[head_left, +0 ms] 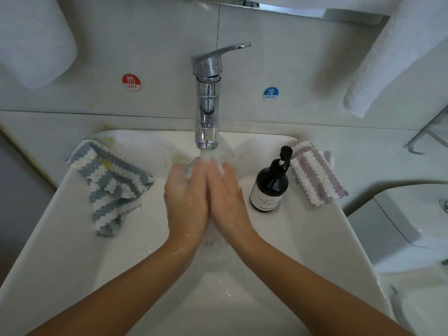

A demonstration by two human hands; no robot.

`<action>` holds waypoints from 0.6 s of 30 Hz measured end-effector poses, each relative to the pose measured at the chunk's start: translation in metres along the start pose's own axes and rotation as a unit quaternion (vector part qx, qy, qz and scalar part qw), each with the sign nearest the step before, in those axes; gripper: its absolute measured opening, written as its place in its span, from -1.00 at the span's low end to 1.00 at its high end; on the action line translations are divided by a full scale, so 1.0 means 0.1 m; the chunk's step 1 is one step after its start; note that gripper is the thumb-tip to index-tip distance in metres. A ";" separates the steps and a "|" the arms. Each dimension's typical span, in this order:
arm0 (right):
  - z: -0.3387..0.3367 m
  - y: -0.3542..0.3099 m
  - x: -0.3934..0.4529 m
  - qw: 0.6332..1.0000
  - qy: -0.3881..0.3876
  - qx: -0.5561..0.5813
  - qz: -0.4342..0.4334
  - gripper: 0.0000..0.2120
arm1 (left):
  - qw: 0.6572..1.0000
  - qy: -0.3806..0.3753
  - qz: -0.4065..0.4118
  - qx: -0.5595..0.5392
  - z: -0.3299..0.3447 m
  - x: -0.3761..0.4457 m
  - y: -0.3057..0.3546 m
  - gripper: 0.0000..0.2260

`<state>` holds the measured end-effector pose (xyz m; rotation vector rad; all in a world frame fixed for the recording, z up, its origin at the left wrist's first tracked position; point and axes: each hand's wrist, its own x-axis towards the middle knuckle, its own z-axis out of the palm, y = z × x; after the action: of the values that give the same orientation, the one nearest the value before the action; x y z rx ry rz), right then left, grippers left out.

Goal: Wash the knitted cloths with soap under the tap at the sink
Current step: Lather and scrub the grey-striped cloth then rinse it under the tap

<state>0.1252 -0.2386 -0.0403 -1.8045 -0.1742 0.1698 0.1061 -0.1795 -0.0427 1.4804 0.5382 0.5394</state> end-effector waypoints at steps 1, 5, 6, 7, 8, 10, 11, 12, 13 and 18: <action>0.00 -0.01 0.00 1.000 0.006 0.012 -0.007 -0.70 | 1.000 0.010 0.005 -0.006 0.00 0.01 0.01 -0.78; 0.04 0.04 0.00 0.998 0.028 -0.005 -0.055 -0.83 | 0.999 0.037 0.020 -0.007 0.00 0.09 0.00 -0.85; 0.05 0.07 0.01 0.998 0.030 -0.019 -0.059 -0.85 | 0.999 0.030 0.022 -0.008 0.00 0.09 -0.01 -0.89; 0.06 0.09 0.01 0.997 0.035 -0.028 -0.062 -0.87 | 0.999 0.021 0.026 -0.004 -0.01 0.09 -0.02 -0.93; 0.06 0.09 0.01 0.997 0.038 -0.029 -0.062 -0.88 | 0.999 0.013 0.031 0.002 -0.01 0.08 -0.02 -0.95; 0.03 0.06 0.00 0.998 0.030 -0.001 -0.060 -0.84 | 0.999 0.015 0.037 0.002 0.00 0.07 -0.03 -0.86; 0.02 0.05 0.00 0.997 0.024 0.009 -0.067 -0.74 | 0.999 0.019 0.035 -0.006 0.00 0.05 -0.02 -0.79; 0.00 0.05 0.00 0.997 0.020 0.011 -0.078 -0.65 | 0.999 0.021 0.033 -0.015 0.01 0.04 0.00 -0.76; -0.01 0.04 0.00 0.996 0.018 0.011 -0.091 -0.62 | 0.999 0.025 0.029 -0.023 0.01 0.04 0.01 -0.75; 0.01 0.02 0.01 0.993 0.069 0.065 -0.071 -0.94 | 0.997 0.066 0.016 -0.043 0.02 0.09 0.02 -0.77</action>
<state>0.1259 -0.2381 -0.0429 -1.6611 -0.1881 -0.0446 0.1139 -0.1754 -0.0405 1.3796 0.5867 0.6814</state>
